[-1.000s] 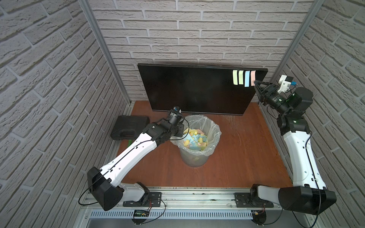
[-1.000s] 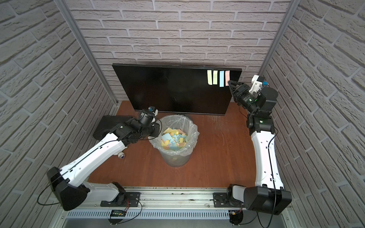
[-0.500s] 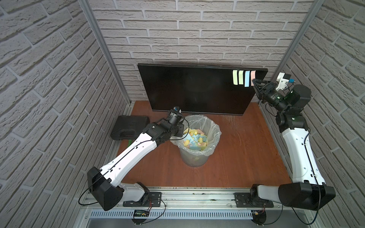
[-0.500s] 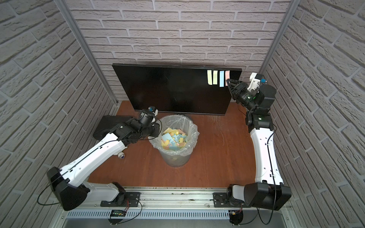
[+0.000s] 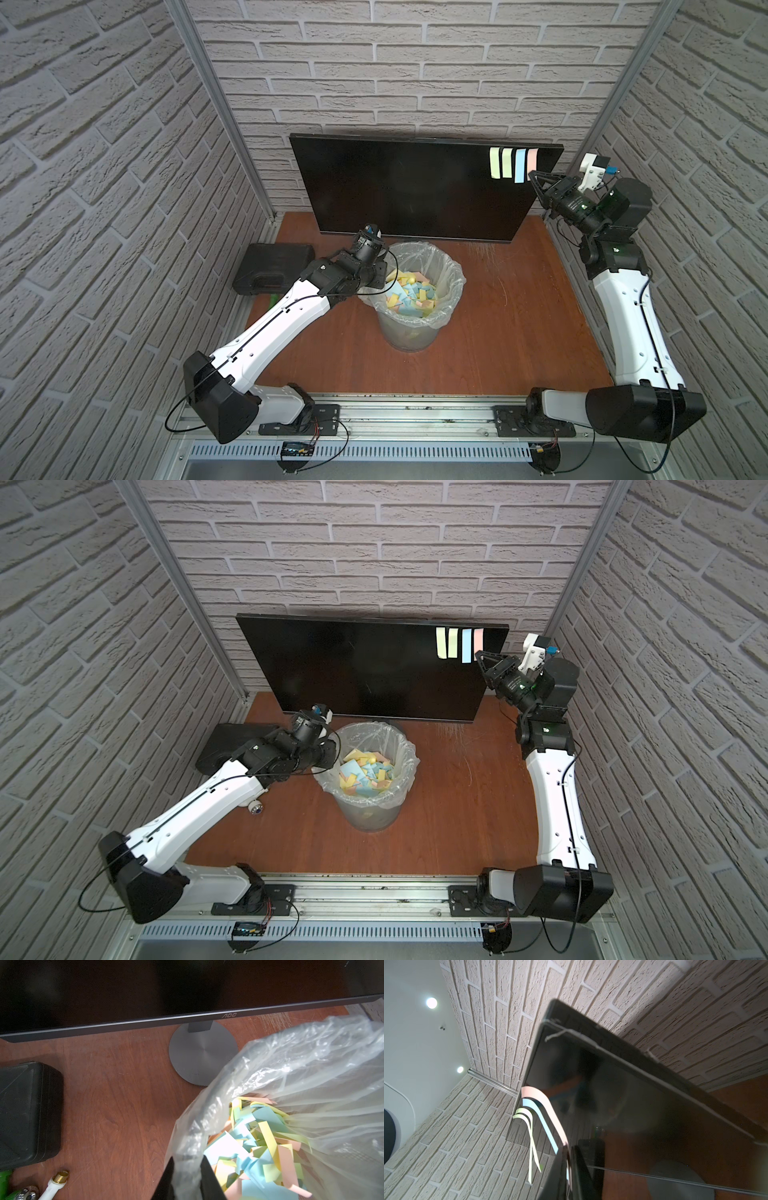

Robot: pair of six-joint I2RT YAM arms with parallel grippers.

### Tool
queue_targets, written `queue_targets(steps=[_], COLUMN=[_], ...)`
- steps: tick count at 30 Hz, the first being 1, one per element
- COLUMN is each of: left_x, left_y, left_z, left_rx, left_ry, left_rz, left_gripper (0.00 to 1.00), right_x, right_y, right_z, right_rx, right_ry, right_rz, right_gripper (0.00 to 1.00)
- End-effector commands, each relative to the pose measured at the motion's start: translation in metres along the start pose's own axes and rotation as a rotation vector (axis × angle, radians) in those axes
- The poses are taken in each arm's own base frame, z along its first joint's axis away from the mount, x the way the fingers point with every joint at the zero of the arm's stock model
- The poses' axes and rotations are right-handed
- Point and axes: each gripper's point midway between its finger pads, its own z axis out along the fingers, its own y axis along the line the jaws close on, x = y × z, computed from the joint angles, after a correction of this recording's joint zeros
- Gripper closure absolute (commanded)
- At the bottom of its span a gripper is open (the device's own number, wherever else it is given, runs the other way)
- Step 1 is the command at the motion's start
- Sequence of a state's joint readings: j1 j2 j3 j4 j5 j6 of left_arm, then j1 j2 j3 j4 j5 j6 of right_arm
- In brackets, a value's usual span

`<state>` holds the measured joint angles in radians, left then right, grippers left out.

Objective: Remove the sticky note from the monitor
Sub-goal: Tear off the sticky note from the monitor.

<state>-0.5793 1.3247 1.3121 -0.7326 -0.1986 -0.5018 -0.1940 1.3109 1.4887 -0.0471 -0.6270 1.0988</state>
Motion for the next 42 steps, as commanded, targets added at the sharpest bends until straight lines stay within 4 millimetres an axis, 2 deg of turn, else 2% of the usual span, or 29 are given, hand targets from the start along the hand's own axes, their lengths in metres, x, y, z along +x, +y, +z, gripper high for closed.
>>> queue_targets(steps=[1,10,31,34,36,42], left_x=[0.009,0.011,0.013,0.013,0.013,0.013], left_y=[0.0,0.0,-0.001,0.0,0.0,0.0], left_z=[0.004,0.004,0.007,0.006,0.005,0.004], left_rx=[-0.002,-0.001,0.007,0.004,0.005,0.004], left_ry=[0.029,0.03,0.035,0.034,0.032,0.03], left_rz=[0.005,0.002,-0.003,-0.003,-0.003,-0.003], left_gripper=[0.79,0.79,0.79,0.79,0.79,0.79], right_x=[-0.005,-0.003,0.002,0.015,0.032,0.109], right_y=[0.028,0.036,0.078,0.084,0.083,0.064], right_z=[-0.01,-0.016,-0.044,-0.049,-0.05,-0.051], right_rx=[-0.056,-0.069,-0.13,-0.144,-0.139,-0.072], right_ry=[-0.033,-0.036,-0.051,-0.019,0.022,0.216], right_rz=[-0.068,-0.09,-0.192,-0.221,-0.249,-0.372], right_gripper=[0.96,0.97,0.97,0.97,0.97,0.97])
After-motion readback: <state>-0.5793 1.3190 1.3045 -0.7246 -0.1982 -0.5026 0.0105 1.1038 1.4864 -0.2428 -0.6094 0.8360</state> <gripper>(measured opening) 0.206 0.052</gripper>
